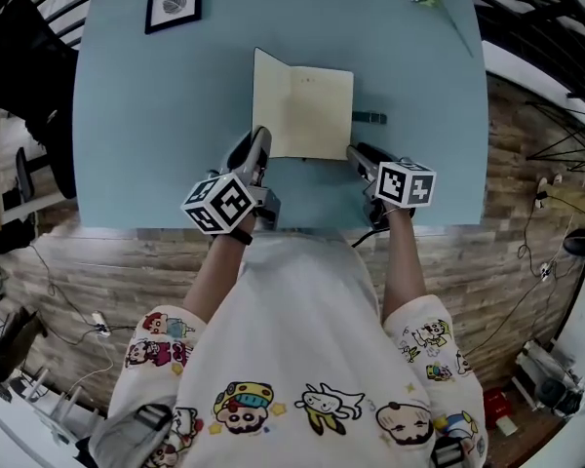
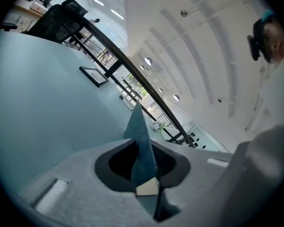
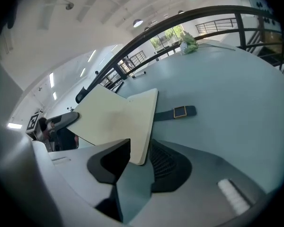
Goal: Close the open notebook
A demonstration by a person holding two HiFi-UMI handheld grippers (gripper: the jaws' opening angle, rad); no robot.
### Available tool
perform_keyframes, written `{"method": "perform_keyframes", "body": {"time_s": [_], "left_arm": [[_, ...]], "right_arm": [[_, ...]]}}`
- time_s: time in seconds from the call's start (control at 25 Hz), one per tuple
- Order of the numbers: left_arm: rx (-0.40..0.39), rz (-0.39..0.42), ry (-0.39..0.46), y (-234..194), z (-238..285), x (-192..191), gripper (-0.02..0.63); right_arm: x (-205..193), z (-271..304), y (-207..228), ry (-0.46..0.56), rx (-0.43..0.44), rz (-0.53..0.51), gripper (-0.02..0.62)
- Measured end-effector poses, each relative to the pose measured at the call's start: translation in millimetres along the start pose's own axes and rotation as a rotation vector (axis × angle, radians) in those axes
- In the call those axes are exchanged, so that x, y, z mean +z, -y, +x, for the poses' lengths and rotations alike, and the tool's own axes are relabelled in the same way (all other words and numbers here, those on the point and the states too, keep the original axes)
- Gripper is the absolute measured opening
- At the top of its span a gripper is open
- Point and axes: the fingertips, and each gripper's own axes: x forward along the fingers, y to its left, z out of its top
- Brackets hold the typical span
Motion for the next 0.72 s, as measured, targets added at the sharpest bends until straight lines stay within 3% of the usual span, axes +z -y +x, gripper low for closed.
{"method": "perform_keyframes", "body": {"time_s": [0.16, 0.4, 0.72], "left_arm": [[-0.014, 0.083, -0.047, 12, 5, -5, 0.064], [-0.020, 0.273, -0.139, 40, 17, -21, 0.099], [-0.032, 0.450, -0.223, 64, 35, -45, 0.156]], "right_arm": [[1, -15, 2, 0.063, 0.005, 0.044, 0.141], [5, -38, 2, 0.146, 0.017, 0.101, 0.140], [-5, -58, 18, 0.204, -0.009, 0.179, 0.137]]}}
